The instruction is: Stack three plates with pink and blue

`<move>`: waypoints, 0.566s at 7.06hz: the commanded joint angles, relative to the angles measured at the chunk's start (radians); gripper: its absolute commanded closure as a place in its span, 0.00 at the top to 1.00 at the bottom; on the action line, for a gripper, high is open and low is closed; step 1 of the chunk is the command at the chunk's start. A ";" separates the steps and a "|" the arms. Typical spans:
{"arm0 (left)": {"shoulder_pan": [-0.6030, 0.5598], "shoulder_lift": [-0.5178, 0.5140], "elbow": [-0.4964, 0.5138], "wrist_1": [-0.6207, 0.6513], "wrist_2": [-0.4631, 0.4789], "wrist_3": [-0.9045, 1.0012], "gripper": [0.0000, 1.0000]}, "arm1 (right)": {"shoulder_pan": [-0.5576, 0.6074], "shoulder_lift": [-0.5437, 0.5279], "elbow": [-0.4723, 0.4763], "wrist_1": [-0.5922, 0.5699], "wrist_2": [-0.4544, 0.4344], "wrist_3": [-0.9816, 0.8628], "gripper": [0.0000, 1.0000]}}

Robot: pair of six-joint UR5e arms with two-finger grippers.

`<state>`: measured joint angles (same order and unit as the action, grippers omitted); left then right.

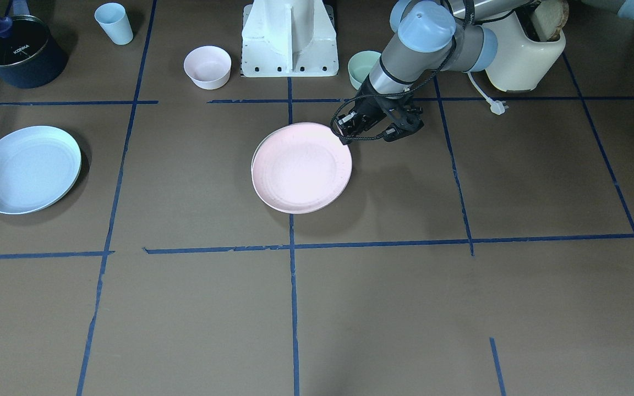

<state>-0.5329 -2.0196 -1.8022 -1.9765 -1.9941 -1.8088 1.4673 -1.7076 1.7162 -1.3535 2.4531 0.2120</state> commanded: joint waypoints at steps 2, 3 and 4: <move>0.008 0.001 -0.031 0.004 0.001 0.006 1.00 | -0.097 -0.036 -0.003 0.170 -0.051 0.173 1.00; -0.001 0.002 -0.045 0.005 0.000 0.008 1.00 | -0.140 -0.044 -0.004 0.222 -0.069 0.244 1.00; -0.012 0.004 -0.046 0.007 -0.002 0.008 1.00 | -0.204 -0.082 -0.010 0.346 -0.130 0.354 1.00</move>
<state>-0.5341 -2.0171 -1.8412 -1.9713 -1.9940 -1.8015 1.3287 -1.7565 1.7107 -1.1227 2.3772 0.4561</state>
